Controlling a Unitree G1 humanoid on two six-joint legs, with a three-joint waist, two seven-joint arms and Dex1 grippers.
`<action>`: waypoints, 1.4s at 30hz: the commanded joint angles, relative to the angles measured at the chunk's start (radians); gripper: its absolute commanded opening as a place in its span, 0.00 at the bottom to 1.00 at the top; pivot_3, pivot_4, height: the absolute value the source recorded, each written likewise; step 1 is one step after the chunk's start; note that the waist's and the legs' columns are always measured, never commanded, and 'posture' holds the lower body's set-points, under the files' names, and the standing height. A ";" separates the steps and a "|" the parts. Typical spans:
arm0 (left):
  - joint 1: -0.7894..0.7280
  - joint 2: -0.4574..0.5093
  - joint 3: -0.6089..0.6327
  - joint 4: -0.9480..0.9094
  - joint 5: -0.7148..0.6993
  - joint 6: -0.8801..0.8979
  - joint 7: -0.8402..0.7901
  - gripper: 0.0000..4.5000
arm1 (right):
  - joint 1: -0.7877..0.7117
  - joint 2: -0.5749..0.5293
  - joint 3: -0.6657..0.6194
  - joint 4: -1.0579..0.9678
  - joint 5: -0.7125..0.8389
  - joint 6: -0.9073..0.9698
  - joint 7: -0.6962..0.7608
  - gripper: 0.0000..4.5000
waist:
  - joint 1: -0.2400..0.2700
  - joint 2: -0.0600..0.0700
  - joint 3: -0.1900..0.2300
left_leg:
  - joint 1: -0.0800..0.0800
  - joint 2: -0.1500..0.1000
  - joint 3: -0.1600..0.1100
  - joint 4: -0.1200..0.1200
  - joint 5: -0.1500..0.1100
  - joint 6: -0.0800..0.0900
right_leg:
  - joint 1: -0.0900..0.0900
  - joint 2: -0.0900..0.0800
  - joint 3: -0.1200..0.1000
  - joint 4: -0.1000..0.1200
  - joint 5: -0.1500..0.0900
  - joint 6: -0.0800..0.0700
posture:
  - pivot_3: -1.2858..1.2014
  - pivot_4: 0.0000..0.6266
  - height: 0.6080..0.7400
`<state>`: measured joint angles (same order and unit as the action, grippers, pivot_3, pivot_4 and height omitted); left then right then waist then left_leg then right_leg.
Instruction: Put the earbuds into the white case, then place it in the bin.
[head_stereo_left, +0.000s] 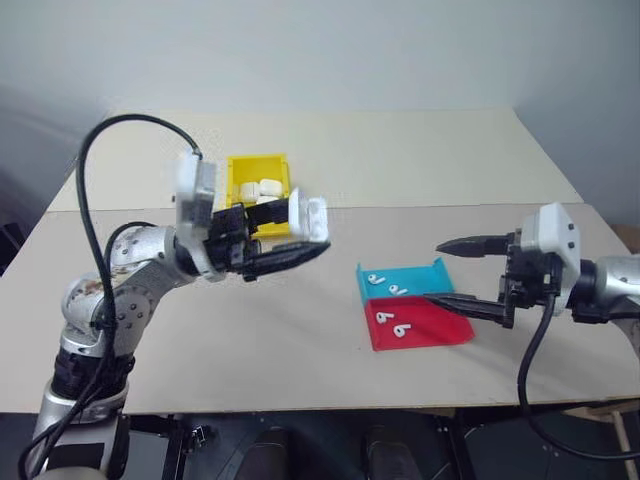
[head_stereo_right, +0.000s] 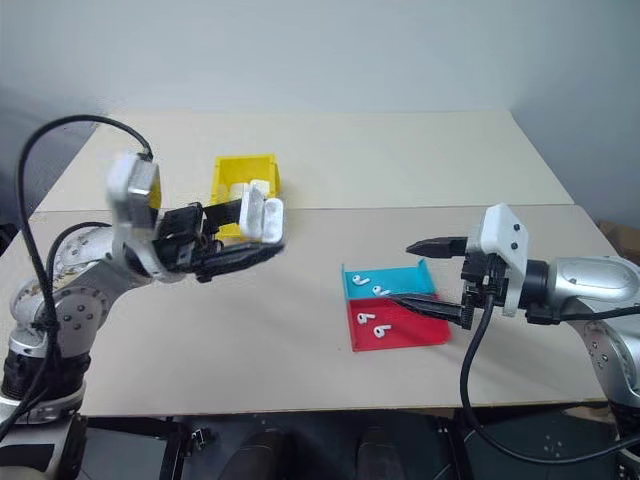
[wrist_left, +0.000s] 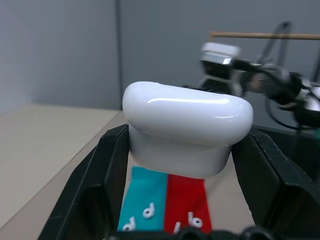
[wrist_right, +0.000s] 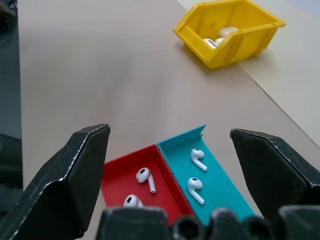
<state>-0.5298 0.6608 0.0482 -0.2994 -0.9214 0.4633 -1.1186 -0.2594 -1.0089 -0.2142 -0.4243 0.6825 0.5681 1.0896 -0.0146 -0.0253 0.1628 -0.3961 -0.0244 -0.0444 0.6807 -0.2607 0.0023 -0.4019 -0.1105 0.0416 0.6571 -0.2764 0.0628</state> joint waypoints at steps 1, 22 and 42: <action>-0.026 -0.016 -0.026 0.075 0.047 -0.093 -0.202 0.63 | -0.016 -0.058 0.034 -0.040 -0.035 0.000 0.041 1.00 | 0.002 0.000 0.000 | 0.000 0.000 -0.001 0.000 0.000 0.000 | 0.000 0.000 -0.001 0.000 0.000 0.000 | 0.52 0.24 1.00; 0.049 0.039 -0.090 -0.107 0.198 0.157 0.003 0.63 | -0.366 -0.127 0.568 -0.076 -0.368 0.193 0.092 0.56 | -0.003 0.000 0.000 | -0.002 0.001 -0.004 0.001 -0.001 0.001 | -0.002 0.001 -0.001 0.000 0.000 0.000 | 0.52 0.24 1.00; 0.197 -0.062 -0.021 -0.178 0.153 0.040 0.041 0.63 | -0.473 0.035 0.841 0.049 -0.690 0.169 0.180 0.56 | -0.001 0.000 0.000 | -0.002 0.001 -0.004 0.001 -0.001 0.001 | -0.003 0.001 0.000 0.000 0.000 0.000 | 0.52 0.24 1.00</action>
<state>-0.3339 0.5927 0.0032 -0.4429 -0.7503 0.5265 -1.0723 -0.7195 -0.9776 0.6233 -0.3735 0.0104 0.7583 1.2568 -0.0152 -0.0251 0.1629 -0.3979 -0.0230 -0.0487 0.6820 -0.2613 0.0032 -0.4048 -0.1092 0.0411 0.6573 -0.2764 0.0629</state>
